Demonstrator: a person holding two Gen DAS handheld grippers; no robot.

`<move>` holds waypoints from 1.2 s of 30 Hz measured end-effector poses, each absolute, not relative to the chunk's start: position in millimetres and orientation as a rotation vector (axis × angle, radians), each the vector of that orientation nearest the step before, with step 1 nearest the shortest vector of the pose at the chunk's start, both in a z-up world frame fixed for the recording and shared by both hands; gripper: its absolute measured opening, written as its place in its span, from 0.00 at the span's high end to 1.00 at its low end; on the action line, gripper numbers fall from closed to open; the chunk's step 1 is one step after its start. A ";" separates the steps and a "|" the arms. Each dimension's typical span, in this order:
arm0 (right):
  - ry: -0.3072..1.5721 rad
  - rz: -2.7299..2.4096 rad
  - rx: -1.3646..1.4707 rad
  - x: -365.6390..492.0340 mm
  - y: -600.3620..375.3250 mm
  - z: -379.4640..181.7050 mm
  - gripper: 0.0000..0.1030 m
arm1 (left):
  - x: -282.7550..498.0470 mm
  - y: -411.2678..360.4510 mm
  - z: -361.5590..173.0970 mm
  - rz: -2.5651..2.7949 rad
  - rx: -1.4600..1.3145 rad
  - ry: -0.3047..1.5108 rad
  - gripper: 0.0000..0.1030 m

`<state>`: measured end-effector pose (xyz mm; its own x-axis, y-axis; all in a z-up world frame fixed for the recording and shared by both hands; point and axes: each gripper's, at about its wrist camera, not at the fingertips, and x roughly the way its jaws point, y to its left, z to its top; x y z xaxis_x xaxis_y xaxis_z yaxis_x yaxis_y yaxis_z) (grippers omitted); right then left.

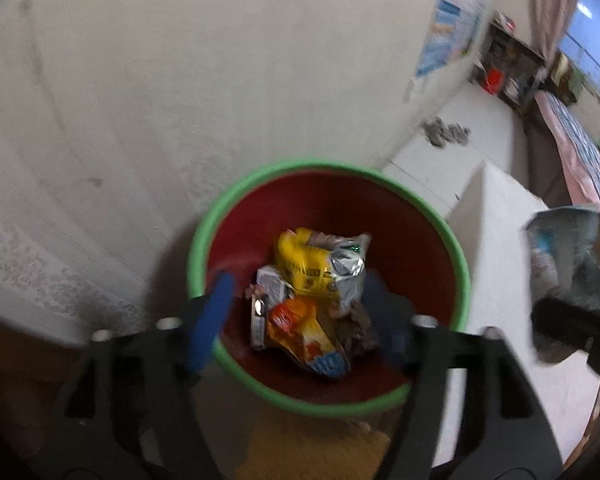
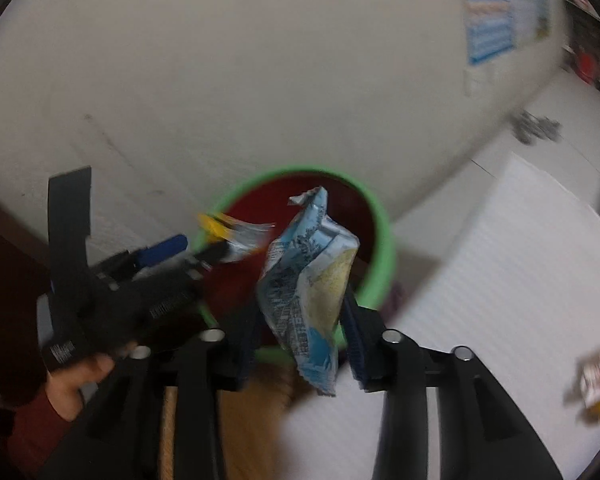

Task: Collect trash
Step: 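Open the left tool over the bin while the right tool regrasps and drops the blue-white wrapper there, then grasp the pink-white wrappers with the left tool while the right tool grasps the yellow wrapper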

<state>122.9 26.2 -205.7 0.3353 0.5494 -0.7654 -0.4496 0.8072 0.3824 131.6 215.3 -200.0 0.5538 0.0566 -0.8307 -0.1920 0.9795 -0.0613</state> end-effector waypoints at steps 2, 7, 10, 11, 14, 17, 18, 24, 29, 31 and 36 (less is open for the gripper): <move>1.039 0.651 0.108 128.8 33.5 -206.3 0.29 | 127.9 224.7 -199.6 0.176 -0.195 0.973 0.33; 1.055 0.563 0.187 119.1 0.7 -219.1 0.18 | 113.2 225.8 -199.2 0.187 -0.217 0.972 0.33; 1.048 0.391 0.257 99.5 -68.1 -234.5 0.18 | 104.9 215.3 -196.9 0.170 -0.180 0.967 0.33; 1.049 0.308 0.297 90.4 -98.7 -241.7 0.18 | 101.7 210.5 -196.4 0.158 -0.170 0.967 0.33; 1.053 0.075 0.360 64.2 -178.1 -258.9 0.18 | 96.8 192.4 -194.3 0.118 -0.145 0.972 0.32; 1.067 -0.126 0.406 50.8 -252.4 -273.5 0.18 | 92.6 169.7 -189.7 0.065 -0.127 0.976 0.30; 1.075 -0.172 0.398 50.7 -270.8 -278.4 0.17 | 91.9 159.1 -187.8 0.043 -0.116 0.977 0.30; 1.174 -0.119 0.386 76.0 -307.8 -312.6 0.17 | 88.5 99.1 -178.6 -0.071 -0.041 0.982 0.28; 1.175 -0.041 0.362 87.3 -310.4 -326.8 0.49 | 87.4 46.5 -178.5 -0.167 0.027 1.001 0.28; 1.149 -0.008 0.389 82.6 -308.8 -319.7 0.60 | 90.2 22.2 -180.8 -0.229 0.047 1.008 0.28; 1.074 -0.009 0.437 24.5 -324.5 -300.6 0.61 | 101.7 -64.5 -192.0 -0.414 0.164 1.012 0.24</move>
